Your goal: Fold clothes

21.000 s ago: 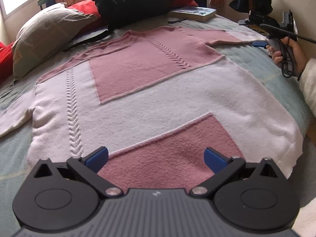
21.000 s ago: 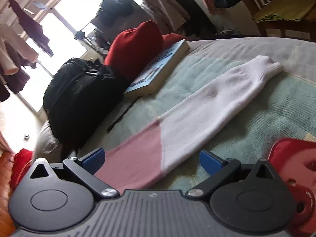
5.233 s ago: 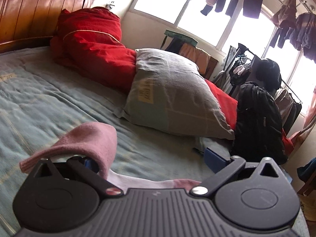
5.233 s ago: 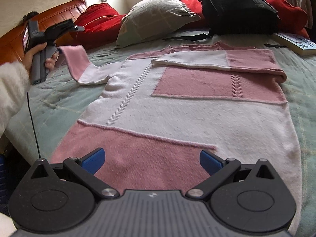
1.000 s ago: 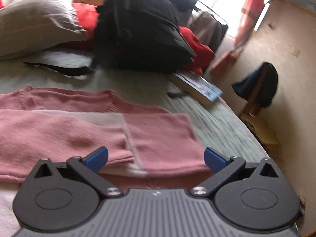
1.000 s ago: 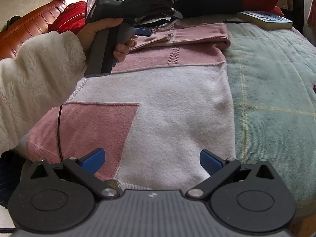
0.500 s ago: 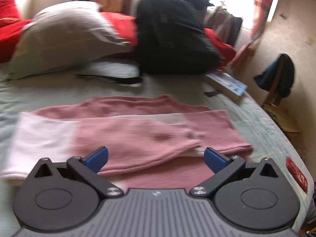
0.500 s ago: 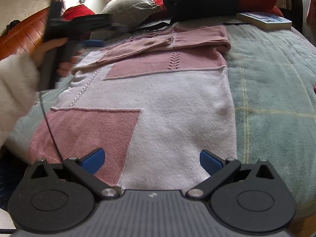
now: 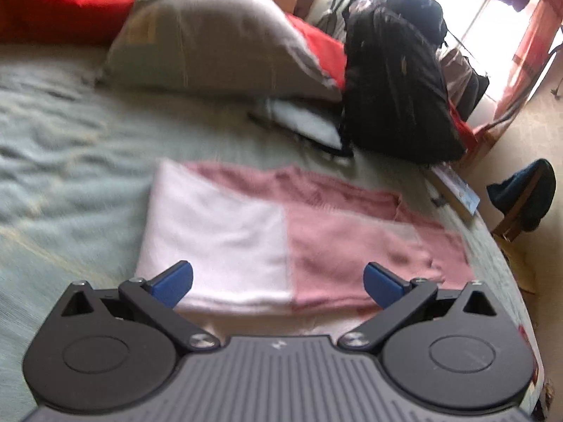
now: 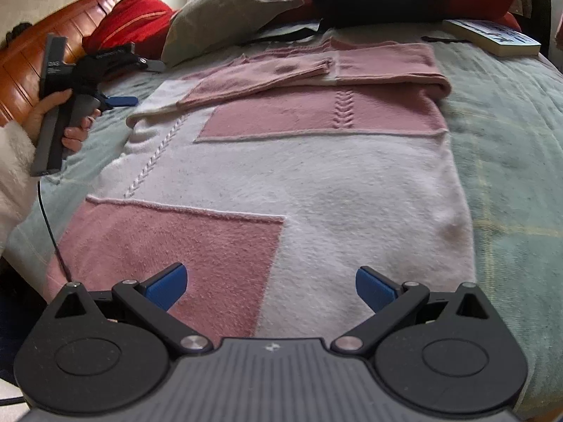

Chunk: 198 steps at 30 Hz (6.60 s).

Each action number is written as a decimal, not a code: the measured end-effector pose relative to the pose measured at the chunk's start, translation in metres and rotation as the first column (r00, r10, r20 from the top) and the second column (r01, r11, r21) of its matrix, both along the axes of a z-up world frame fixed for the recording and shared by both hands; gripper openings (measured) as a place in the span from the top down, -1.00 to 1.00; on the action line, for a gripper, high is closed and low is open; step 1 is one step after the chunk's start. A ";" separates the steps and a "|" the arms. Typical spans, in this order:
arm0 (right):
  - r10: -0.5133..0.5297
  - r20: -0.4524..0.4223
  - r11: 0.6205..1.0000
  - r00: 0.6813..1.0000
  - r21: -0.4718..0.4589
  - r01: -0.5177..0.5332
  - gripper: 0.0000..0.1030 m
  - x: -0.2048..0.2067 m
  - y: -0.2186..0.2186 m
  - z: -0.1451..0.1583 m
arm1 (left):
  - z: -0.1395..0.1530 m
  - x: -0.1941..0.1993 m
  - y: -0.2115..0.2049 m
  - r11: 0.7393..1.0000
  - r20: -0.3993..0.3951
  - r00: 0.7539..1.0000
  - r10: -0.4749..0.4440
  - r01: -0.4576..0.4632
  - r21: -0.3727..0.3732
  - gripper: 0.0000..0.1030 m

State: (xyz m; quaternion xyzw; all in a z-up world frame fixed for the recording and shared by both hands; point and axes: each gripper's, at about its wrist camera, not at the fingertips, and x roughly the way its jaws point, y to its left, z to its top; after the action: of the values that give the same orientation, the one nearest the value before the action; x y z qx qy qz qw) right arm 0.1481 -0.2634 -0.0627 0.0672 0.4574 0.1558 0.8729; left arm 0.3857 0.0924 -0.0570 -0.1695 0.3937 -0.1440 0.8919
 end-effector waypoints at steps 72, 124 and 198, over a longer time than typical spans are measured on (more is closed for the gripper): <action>0.026 -0.147 0.700 0.989 0.709 0.087 -1.00 0.314 -0.028 -0.046 | -0.007 -0.178 -0.085 0.883 0.211 0.957 -0.197 0.080 0.462 -0.99; -0.201 -0.111 0.822 0.973 0.521 0.229 0.84 0.323 -0.050 -0.024 | -0.020 -0.186 -0.060 0.898 0.148 0.981 -0.128 0.051 0.438 -0.99; 0.002 0.105 0.997 0.995 -0.076 0.006 -1.00 0.074 -0.047 -0.008 | -0.014 -0.058 -0.037 0.947 0.032 0.974 -0.223 0.209 0.243 -0.99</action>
State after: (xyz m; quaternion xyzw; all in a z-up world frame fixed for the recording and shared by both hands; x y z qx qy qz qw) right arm 0.2225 -0.3103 -0.0705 0.0259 0.4166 0.1406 0.8978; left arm 0.3282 0.0552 -0.0714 -0.0130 0.3976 -0.1976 0.8960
